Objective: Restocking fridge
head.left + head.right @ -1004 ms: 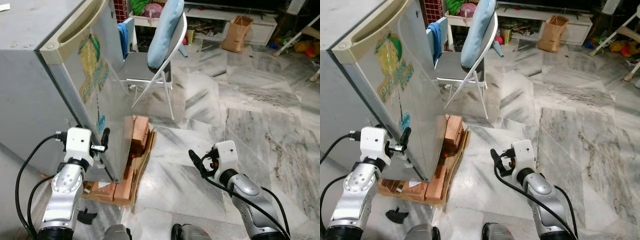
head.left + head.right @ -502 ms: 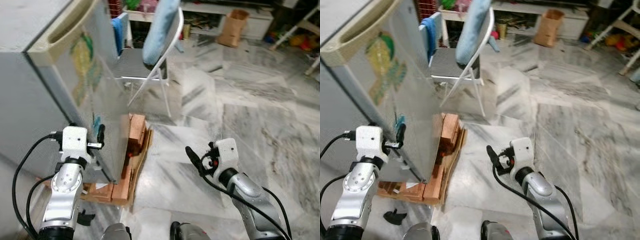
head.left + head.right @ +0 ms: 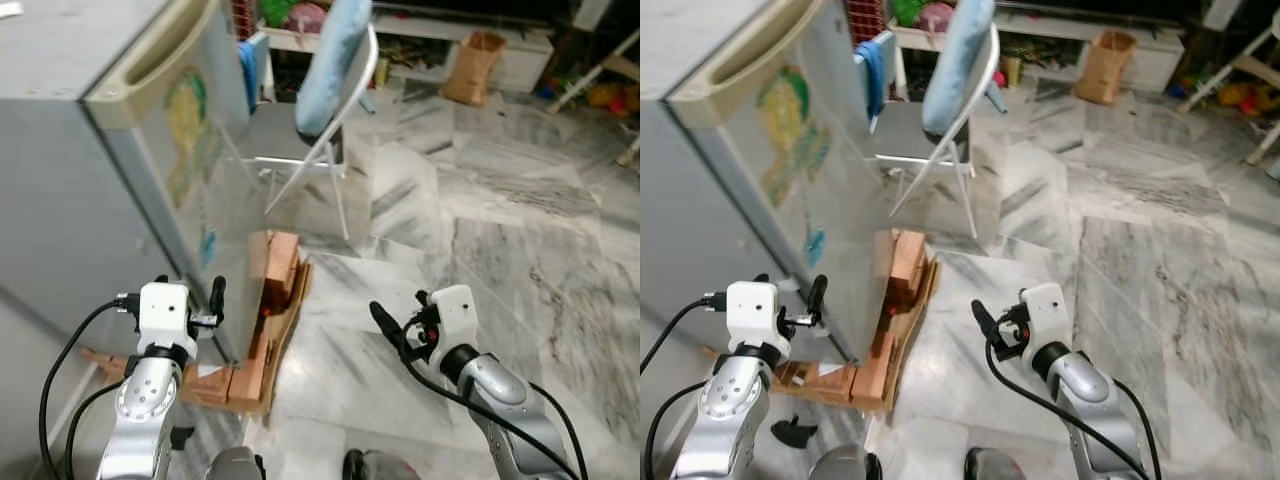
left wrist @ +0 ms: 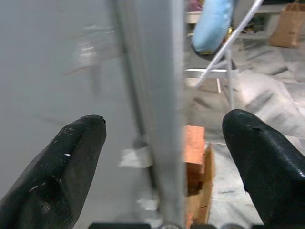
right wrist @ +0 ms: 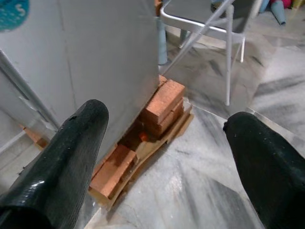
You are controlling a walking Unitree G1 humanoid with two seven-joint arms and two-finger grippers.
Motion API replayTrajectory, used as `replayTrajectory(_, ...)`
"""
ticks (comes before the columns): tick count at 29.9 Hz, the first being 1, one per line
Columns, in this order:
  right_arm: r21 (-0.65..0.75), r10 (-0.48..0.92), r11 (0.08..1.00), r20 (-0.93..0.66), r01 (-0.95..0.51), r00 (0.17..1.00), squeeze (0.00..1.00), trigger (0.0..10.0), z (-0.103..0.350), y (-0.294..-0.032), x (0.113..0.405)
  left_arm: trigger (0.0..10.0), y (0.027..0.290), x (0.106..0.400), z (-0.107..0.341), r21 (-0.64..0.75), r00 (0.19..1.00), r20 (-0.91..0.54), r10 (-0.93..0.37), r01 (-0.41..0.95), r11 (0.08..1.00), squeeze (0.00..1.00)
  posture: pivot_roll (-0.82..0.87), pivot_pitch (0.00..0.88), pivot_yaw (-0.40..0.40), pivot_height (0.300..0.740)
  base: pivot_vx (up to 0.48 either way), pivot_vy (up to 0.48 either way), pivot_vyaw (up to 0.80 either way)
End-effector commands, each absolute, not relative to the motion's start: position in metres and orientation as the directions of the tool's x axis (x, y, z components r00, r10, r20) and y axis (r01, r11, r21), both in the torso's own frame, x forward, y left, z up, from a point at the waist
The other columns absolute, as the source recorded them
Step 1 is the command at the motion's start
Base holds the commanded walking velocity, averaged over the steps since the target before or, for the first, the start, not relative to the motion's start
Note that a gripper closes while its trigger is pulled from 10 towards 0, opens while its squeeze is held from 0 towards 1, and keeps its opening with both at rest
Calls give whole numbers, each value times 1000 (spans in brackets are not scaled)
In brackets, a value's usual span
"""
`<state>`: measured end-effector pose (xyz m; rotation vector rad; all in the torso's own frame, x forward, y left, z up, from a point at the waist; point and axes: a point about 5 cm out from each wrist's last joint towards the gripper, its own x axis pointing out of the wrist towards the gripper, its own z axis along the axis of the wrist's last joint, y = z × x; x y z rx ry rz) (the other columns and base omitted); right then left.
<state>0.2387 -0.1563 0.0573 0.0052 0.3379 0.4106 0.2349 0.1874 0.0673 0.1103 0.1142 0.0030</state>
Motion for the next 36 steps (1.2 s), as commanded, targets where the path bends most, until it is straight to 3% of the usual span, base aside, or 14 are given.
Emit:
replayTrajectory(1, 63, 391, 917, -333, -393, 858, 0, 10000, 54, -158, 238, 10000, 186, 234, 68, 117, 993, -120, 8, 7, 993, 0, 86, 54, -20, 740, 0, 375, 0)
replayTrajectory(10, 55, 379, 921, -348, -385, 857, 0, 10000, 50, -158, 240, 10000, 185, 237, 70, 123, 994, -109, -9, 23, 992, 0, 83, 48, -17, 740, 0, 226, -50)
replayTrajectory(27, 50, 385, 918, -349, -393, 854, 0, 10000, 50, -157, 241, 10000, 176, 240, 74, 118, 995, -85, -52, 62, 991, 0, 85, 49, -24, 740, 0, 0, -763)
replayTrajectory(36, 48, 390, 916, -345, -399, 854, 0, 10000, 51, -156, 241, 10000, 176, 248, 78, 143, 997, -64, -34, 43, 989, 0, 82, 52, -21, 740, 0, 0, 0)
